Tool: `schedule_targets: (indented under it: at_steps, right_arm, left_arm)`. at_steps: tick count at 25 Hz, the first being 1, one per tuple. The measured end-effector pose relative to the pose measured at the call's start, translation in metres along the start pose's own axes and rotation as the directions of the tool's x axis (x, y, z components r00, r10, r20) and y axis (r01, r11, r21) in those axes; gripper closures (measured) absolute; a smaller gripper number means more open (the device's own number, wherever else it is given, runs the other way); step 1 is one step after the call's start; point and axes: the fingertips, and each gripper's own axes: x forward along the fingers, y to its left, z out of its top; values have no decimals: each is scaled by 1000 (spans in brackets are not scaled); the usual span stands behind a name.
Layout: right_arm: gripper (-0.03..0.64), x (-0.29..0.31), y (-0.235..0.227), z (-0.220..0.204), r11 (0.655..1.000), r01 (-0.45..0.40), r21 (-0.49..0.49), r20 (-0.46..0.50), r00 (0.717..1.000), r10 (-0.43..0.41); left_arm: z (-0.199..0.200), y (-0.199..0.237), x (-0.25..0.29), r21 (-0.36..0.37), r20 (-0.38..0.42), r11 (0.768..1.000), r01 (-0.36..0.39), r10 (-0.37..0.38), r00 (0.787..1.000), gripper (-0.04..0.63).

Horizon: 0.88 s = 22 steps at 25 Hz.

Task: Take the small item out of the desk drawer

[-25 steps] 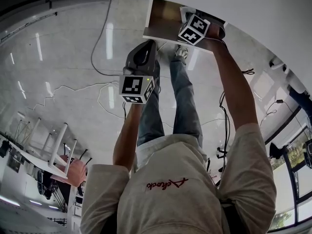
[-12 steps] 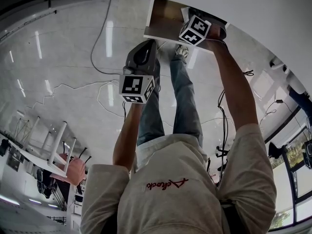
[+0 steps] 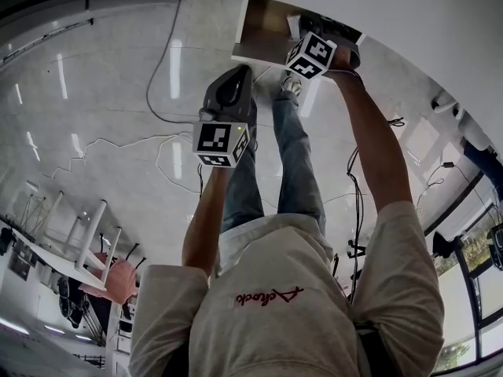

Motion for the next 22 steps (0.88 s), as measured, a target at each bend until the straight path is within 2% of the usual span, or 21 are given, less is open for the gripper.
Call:
schedule_targets:
  at_steps: [6, 11, 14, 18, 20, 22]
  right_arm:
    - [601, -27, -2, 9, 998, 66, 6, 38, 997, -66]
    - [602, -44, 0, 12, 997, 82, 10, 51, 995, -82]
    - [603, -56, 1, 14, 996, 83, 44, 66, 994, -86]
    - [603, -80, -6, 16, 977, 80, 199, 116, 988, -104]
    - [603, -94, -9, 16, 946, 67, 318, 146, 982, -119]
    - [603, -108, -12, 15, 900, 55, 433, 175, 974, -143]
  left_arm:
    - [9, -7, -8, 6, 20, 1000, 8, -8, 1000, 586]
    - [18, -10, -13, 14, 32, 1000, 13, -13, 999, 586]
    - [21, -12, -17, 19, 37, 1000, 12, -13, 999, 586]
    - [29, -18, -21, 29, 50, 1000, 11, -12, 999, 586]
    - [32, -21, -22, 32, 52, 999, 11, -12, 999, 586]
    - [35, -24, -21, 39, 54, 999, 16, -18, 998, 586]
